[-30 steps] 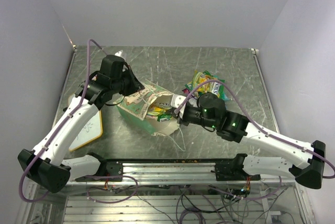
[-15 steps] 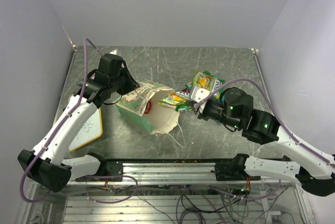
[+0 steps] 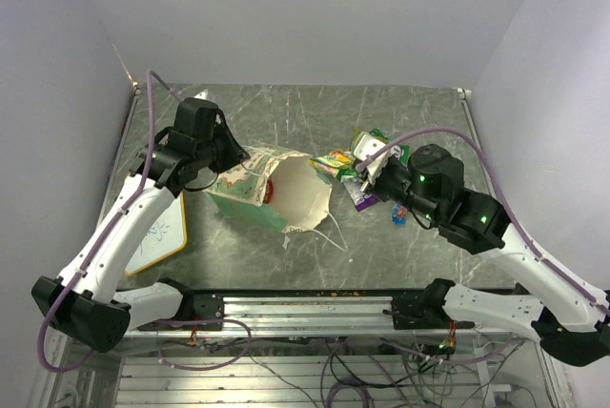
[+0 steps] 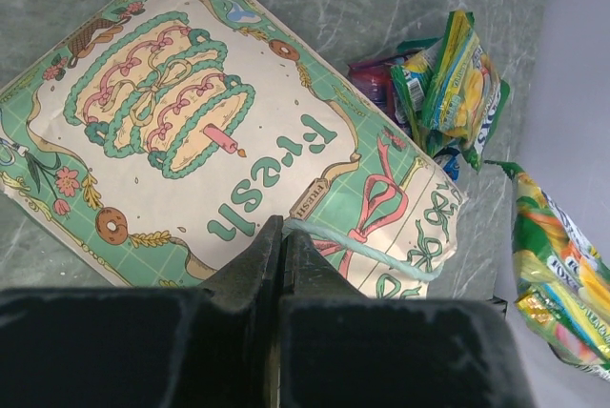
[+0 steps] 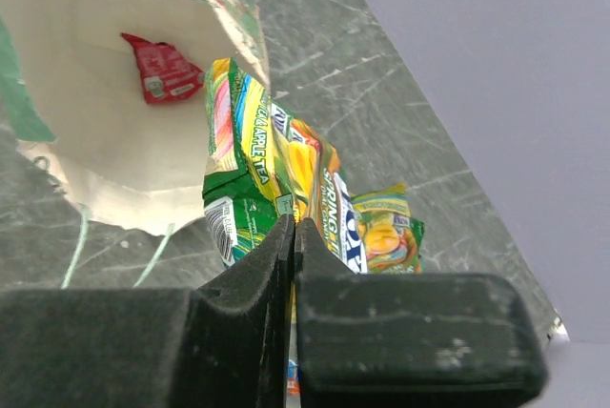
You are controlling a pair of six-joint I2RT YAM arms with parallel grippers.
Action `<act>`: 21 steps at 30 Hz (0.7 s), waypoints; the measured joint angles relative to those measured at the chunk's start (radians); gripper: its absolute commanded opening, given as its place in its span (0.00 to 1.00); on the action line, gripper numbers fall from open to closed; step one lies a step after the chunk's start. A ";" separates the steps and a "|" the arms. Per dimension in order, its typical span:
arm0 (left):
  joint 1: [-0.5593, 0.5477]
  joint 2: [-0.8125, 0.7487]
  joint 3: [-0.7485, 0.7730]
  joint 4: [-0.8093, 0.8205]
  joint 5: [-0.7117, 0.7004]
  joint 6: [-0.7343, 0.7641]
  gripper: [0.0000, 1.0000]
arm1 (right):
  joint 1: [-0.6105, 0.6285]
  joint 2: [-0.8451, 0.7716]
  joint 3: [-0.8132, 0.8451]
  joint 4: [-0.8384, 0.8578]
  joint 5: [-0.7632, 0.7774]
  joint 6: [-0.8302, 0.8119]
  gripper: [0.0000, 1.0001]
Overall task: Take the snacks out of the paper bag
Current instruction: Place the snack at the center of the board.
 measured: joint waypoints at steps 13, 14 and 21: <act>0.005 -0.045 -0.049 0.035 0.111 0.022 0.07 | -0.217 0.177 -0.075 0.181 0.192 -0.100 0.00; 0.005 -0.053 -0.058 0.039 0.120 0.021 0.07 | -0.247 0.192 -0.095 0.208 0.189 -0.109 0.00; 0.005 -0.063 -0.073 0.046 0.178 0.015 0.07 | -0.363 0.301 -0.160 0.362 0.155 -0.166 0.00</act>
